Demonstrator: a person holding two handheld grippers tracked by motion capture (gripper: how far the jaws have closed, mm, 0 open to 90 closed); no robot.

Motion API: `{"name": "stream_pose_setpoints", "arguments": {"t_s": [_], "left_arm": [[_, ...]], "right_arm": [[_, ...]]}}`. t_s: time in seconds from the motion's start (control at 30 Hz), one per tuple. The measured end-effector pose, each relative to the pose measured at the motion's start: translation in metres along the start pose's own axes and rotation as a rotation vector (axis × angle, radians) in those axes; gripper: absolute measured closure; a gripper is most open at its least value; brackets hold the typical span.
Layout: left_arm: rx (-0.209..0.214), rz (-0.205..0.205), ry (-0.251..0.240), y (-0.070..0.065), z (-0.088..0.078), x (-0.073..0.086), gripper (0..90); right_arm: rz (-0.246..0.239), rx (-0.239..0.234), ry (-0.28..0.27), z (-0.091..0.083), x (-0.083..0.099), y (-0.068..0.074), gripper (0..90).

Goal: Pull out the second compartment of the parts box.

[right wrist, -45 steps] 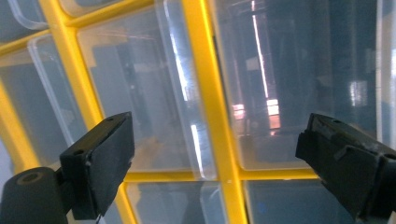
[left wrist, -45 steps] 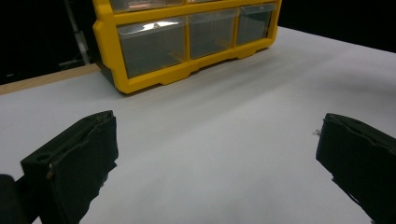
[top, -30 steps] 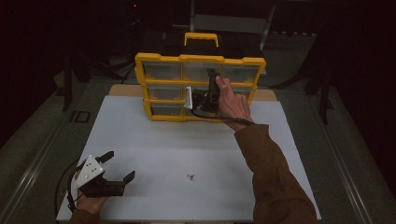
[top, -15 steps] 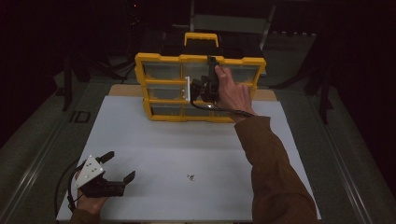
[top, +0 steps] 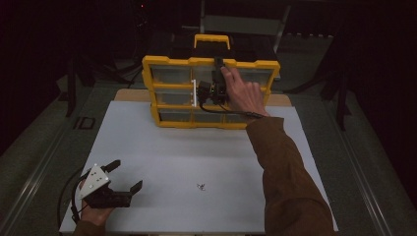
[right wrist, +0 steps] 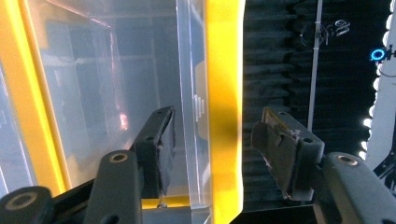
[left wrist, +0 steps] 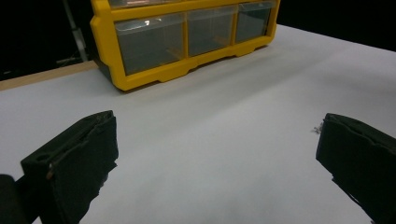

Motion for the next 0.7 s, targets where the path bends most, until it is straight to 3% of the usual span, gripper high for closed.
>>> {"name": "stream_pose_setpoints", "arguments": {"t_s": [0.33,0.7], "left_arm": [[-0.001,-0.002,0.003,0.0001,0.0003,0.0004,0.0],[-0.001,-0.003,0.002,0.0006,-0.0002,0.0007,0.0]], "right_arm": [[-0.041,0.046,-0.025,-0.0021,-0.0013,0.0028,55.1],[-0.049,0.04,-0.042,-0.0052,-0.0001,0.0022,58.1]]}}
Point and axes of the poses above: each handheld gripper's, and its own axes: z roughly forward along the jaws, x roughly out of its underside, y roughly to its left, the point moved 5 cm from there along z, roughly forward along the jaws, and after that the axes turned 14 degrees about x, right-handed, at the moved point
